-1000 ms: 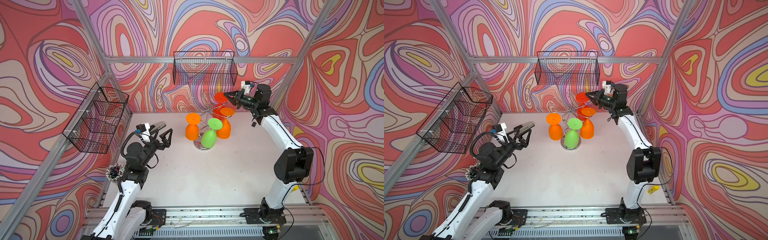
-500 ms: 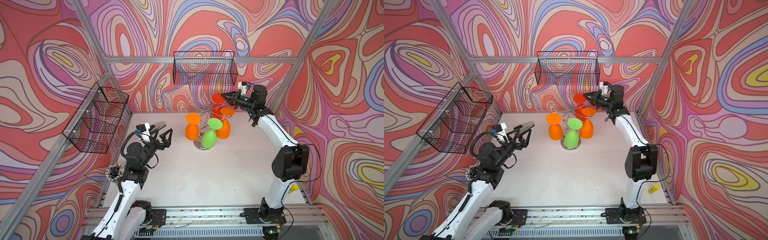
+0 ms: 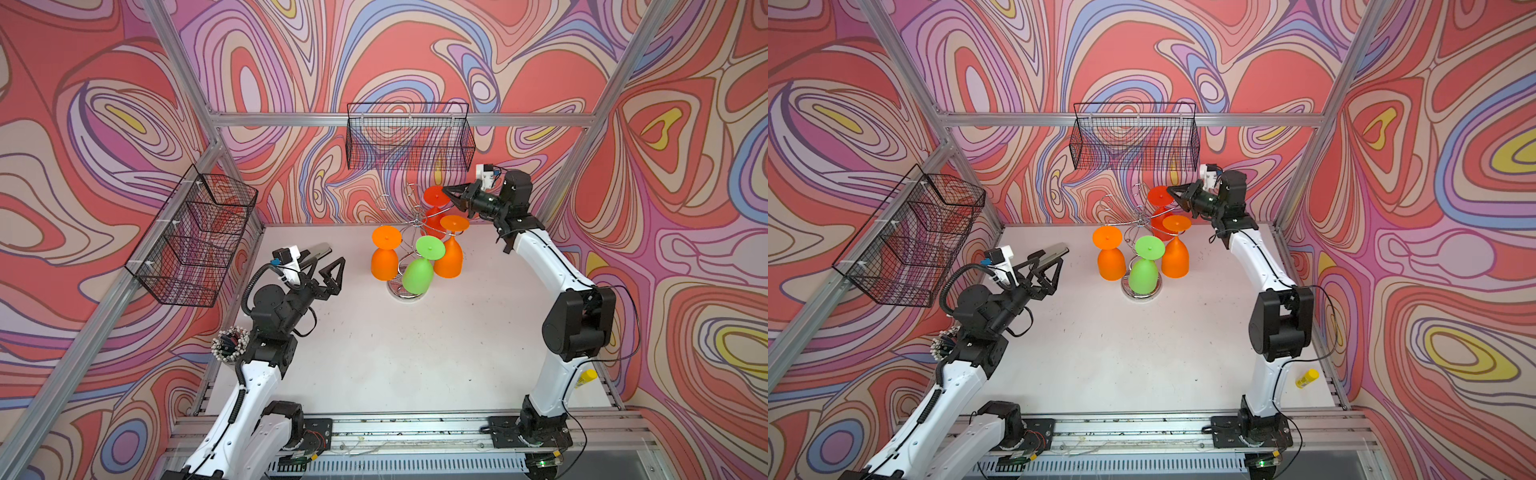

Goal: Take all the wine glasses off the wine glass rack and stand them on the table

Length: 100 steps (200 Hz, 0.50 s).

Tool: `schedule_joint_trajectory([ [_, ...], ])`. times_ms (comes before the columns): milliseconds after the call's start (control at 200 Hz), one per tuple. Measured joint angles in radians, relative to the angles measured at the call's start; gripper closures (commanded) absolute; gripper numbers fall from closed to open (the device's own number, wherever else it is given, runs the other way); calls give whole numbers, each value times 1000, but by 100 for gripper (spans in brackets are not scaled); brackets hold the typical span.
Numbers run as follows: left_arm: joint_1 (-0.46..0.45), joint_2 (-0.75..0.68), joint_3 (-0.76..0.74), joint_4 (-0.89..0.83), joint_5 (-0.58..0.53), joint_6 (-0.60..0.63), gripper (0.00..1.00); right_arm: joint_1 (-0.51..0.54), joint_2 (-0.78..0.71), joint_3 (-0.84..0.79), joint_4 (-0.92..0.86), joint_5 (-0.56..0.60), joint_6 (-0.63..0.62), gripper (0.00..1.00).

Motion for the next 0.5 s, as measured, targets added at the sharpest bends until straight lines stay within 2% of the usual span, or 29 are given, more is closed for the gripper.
schedule_joint_trajectory([
  [501, 0, 0, 0, 0, 0, 0, 0, 5, 16, 49, -21, 26, -22, 100],
])
